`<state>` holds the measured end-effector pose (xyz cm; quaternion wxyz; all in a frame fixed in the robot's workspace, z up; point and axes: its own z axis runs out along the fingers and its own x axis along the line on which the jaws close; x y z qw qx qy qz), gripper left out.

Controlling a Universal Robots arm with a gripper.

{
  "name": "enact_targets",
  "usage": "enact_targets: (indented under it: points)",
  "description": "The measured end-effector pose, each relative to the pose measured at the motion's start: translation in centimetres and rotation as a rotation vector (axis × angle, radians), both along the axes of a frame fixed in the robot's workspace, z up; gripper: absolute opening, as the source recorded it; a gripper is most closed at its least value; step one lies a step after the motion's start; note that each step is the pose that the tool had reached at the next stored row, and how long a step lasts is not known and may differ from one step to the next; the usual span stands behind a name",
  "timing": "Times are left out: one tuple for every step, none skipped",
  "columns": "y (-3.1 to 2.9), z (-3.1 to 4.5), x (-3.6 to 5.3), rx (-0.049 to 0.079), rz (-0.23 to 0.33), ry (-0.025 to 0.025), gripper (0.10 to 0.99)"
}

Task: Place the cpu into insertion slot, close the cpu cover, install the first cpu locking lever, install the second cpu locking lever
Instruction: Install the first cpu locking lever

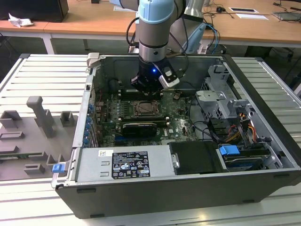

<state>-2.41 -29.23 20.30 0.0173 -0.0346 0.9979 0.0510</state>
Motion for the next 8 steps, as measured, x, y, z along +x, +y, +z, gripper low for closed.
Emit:
enact_targets:
  points:
    - [0.02, -0.16, 0.01, -0.004, 0.0, -0.0004, 0.106]
    - [0.01, -0.25, 0.01, -0.007, 0.0, 0.0, 0.106]
    - [0.01, -0.27, 0.0, -0.007, 0.0, 0.0001, 0.106]
    - [0.0, -0.27, 0.0, -0.007, 0.0, 0.0, 0.106]
    - [0.01, -0.27, 0.0, -0.007, 0.0, 0.0, 0.106]
    - [0.01, -0.23, 0.0, -0.007, 0.0, -0.0003, 0.106]
    - [0.02, -0.1, 0.01, -0.006, 0.0, -0.0007, 0.106]
    - [0.02, 0.08, 0.01, -0.006, 0.0, -0.0007, 0.106]
